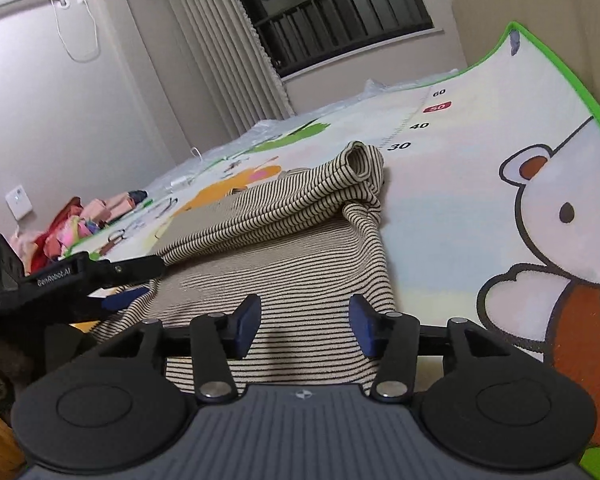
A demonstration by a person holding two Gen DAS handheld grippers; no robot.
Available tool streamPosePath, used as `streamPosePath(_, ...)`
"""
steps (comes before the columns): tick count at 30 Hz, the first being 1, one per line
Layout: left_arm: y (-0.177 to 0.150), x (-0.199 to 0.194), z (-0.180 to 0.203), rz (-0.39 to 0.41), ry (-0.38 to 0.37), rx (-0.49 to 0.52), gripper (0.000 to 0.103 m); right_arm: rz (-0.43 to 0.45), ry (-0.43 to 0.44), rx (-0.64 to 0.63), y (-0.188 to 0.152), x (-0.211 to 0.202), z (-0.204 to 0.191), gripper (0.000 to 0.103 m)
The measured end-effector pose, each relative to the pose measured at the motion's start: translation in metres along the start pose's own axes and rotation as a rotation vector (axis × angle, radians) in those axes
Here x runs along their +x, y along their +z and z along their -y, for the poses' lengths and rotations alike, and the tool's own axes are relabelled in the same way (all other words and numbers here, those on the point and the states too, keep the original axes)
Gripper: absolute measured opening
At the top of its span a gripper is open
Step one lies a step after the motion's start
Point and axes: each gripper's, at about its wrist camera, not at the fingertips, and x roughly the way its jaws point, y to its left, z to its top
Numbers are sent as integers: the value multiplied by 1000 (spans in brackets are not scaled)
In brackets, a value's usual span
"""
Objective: Fold clothes
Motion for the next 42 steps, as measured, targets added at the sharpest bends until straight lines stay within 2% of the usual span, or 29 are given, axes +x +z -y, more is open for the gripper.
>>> streamPosePath(11,-3,-4,0,7,4,7,103,-1,4,3,0,5,-4,54)
streamPosePath(15,-3,-4,0,7,4,6,103,-46,6,13,7,6,-3,56)
streamPosePath(18,-3,-5,1,6,5,6,103,-103,21,51,26,0,-3,63)
streamPosePath(20,-3,-5,2,4,7,9,103,-71,22,41,45,-11,-5,67)
streamPosePath(24,-3,-5,1,7,6,9,103,-6,-48,-59,90,-13,-16,75)
streamPosePath(28,-4,-6,1,10,2,6,103,-25,-118,-106,121,37,-23,76)
streamPosePath(32,-3,-7,0,12,-5,0,103,-72,-62,-55,143,107,-40,74)
streamPosePath(34,-4,-7,-2,18,-11,-5,103,-90,-79,-169,150,149,-62,70)
streamPosePath(36,-4,-9,-4,27,-21,-12,103,-106,-145,-307,152,194,-80,70)
streamPosePath(38,-4,-10,-6,35,-34,-22,103,-159,-189,-351,151,235,-83,71)
streamPosePath(39,-4,-10,-8,38,-41,-29,103,-171,-191,-352,149,240,-83,71)
streamPosePath(41,-4,-11,-10,43,-54,-40,103,-195,-193,-351,146,248,-81,64)
streamPosePath(42,-4,-11,-11,45,-58,-43,103,-207,-193,-351,144,253,-80,55)
